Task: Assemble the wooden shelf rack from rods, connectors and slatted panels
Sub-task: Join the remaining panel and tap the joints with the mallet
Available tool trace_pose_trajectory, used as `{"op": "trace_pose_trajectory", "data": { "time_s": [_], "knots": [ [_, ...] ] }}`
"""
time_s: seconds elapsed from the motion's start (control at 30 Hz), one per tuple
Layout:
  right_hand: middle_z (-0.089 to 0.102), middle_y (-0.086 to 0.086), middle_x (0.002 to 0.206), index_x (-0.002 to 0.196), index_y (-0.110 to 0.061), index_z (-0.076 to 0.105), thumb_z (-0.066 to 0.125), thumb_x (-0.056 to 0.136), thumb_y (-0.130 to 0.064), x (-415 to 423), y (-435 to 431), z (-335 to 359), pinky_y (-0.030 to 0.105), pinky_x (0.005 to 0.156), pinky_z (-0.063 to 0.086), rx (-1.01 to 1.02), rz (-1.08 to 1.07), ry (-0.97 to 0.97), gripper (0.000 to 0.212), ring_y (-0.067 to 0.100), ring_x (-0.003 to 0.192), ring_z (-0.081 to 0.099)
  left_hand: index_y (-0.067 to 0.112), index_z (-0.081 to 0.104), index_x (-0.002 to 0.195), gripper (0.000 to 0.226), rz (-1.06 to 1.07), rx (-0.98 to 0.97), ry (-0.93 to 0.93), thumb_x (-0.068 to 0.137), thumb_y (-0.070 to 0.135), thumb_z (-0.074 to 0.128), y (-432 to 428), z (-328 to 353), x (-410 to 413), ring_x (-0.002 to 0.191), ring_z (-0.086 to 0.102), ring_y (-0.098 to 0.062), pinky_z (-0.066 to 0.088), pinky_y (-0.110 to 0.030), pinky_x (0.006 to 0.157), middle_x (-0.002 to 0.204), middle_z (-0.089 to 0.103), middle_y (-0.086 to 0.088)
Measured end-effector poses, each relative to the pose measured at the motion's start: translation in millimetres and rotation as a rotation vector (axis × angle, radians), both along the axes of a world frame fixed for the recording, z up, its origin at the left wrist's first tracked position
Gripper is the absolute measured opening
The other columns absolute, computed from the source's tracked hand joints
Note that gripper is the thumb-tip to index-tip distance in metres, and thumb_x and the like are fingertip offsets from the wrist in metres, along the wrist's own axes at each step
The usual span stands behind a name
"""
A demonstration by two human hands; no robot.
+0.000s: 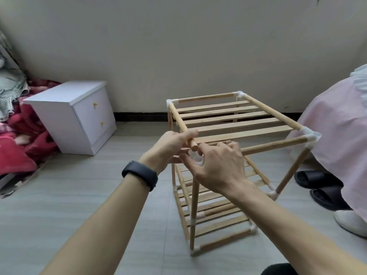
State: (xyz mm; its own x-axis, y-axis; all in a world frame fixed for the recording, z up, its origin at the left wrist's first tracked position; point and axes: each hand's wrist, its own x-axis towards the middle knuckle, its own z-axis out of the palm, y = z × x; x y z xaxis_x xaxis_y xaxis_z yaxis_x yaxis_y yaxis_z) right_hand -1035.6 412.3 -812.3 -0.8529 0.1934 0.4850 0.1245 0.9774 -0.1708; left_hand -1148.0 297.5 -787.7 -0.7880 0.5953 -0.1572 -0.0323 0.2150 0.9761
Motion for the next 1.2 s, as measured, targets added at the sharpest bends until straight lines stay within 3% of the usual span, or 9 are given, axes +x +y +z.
{"op": "trace_pose_trajectory", "data": {
  "time_s": [0.1, 0.2, 0.33, 0.57, 0.67, 0.77, 0.93, 1.03, 1.2],
  "knots": [
    [0.064, -0.008, 0.071, 0.081, -0.028, 0.058, 0.033, 0.096, -0.064, -0.2, -3.5, -2.4, 0.041, 0.081, 0.036, 0.018, 0.003, 0.018, 0.046, 0.019, 0.077, 0.059, 0.015, 0.064, 0.071, 0.029, 0.095, 0.04, 0.044, 0.093, 0.034, 0.061, 11.3, -5.3, -0.7, 0.047, 0.061, -0.007, 0.049, -0.022, 0.045, 0.056, 0.063, 0.006],
    [0.054, -0.011, 0.064, 0.073, -0.027, 0.052, 0.035, 0.096, -0.055, 1.8, -7.3, -5.6, 0.042, 0.08, 0.036, 0.025, 0.001, 0.045, 0.04, 0.018, 0.072, 0.054, 0.008, 0.066, 0.082, 0.025, 0.129, 0.049, 0.038, 0.093, 0.029, 0.061, 10.8, -10.0, -4.4, 0.049, 0.065, -0.011, 0.051, -0.022, 0.046, 0.056, 0.064, 0.004],
    [0.043, -0.012, 0.06, 0.069, -0.028, 0.046, 0.043, 0.096, -0.052, 5.8, -8.5, -7.3, 0.04, 0.073, 0.032, 0.02, -0.01, 0.101, 0.037, 0.016, 0.065, 0.044, 0.005, 0.07, 0.098, 0.034, 0.076, 0.06, 0.018, 0.094, 0.038, 0.067, 4.3, -18.1, -2.5, 0.057, 0.07, -0.012, 0.054, -0.022, 0.051, 0.066, 0.071, 0.001],
    [0.034, -0.012, 0.057, 0.068, -0.027, 0.045, 0.044, 0.094, -0.051, 6.1, -14.6, -3.9, 0.039, 0.07, 0.03, 0.056, -0.067, 0.115, 0.036, 0.019, 0.062, 0.039, 0.006, 0.074, 0.1, 0.041, 0.057, 0.106, -0.036, 0.089, 0.046, 0.072, -3.5, -19.5, -3.1, 0.065, 0.068, -0.013, 0.055, -0.023, 0.06, 0.074, 0.072, -0.001],
    [0.028, -0.013, 0.057, 0.069, -0.027, 0.044, 0.04, 0.093, -0.053, 3.5, -14.8, -2.7, 0.04, 0.072, 0.027, 0.056, -0.092, 0.071, 0.036, 0.02, 0.066, 0.039, 0.007, 0.074, 0.108, 0.045, 0.068, 0.116, -0.075, 0.088, 0.047, 0.073, -2.7, -19.3, -4.1, 0.075, 0.071, -0.016, 0.06, -0.034, 0.077, 0.082, 0.075, -0.003],
    [0.027, -0.015, 0.054, 0.068, -0.027, 0.045, 0.034, 0.094, -0.056, -1.7, -11.4, -1.9, 0.04, 0.074, 0.026, 0.017, -0.095, 0.007, 0.04, 0.02, 0.067, 0.043, 0.013, 0.074, 0.102, 0.041, 0.049, 0.075, -0.056, 0.088, 0.051, 0.071, -1.7, -22.8, -4.6, 0.083, 0.074, -0.018, 0.057, -0.04, 0.089, 0.087, 0.077, -0.001],
    [0.033, -0.014, 0.054, 0.067, -0.028, 0.043, 0.036, 0.094, -0.053, -5.7, -11.9, -3.8, 0.04, 0.074, 0.029, 0.017, -0.087, 0.044, 0.038, 0.02, 0.064, 0.048, 0.016, 0.074, 0.098, 0.041, 0.055, 0.078, -0.054, 0.086, 0.055, 0.071, -2.7, -25.3, -6.5, 0.087, 0.075, -0.021, 0.057, -0.042, 0.09, 0.091, 0.078, -0.002],
    [0.049, -0.009, 0.067, 0.077, -0.028, 0.05, 0.034, 0.097, -0.062, -17.1, -15.0, -1.2, 0.042, 0.08, 0.035, 0.054, -0.063, -0.035, 0.042, 0.02, 0.074, 0.055, 0.015, 0.075, 0.095, 0.041, 0.073, 0.058, -0.032, 0.087, 0.055, 0.07, -7.0, -22.2, -15.2, 0.082, 0.075, -0.019, 0.058, -0.037, 0.078, 0.086, 0.078, -0.001],
    [0.059, -0.001, 0.112, 0.117, -0.02, 0.059, 0.062, 0.089, -0.06, -9.7, 9.3, -4.0, 0.035, 0.089, 0.041, -0.017, 0.296, 0.049, 0.049, 0.015, 0.1, 0.05, 0.017, 0.071, 0.107, 0.038, 0.215, -0.07, 0.117, 0.094, 0.052, 0.062, -18.8, -12.1, -26.3, 0.079, 0.072, -0.015, 0.053, -0.033, 0.07, 0.085, 0.077, 0.002]
  ]
}}
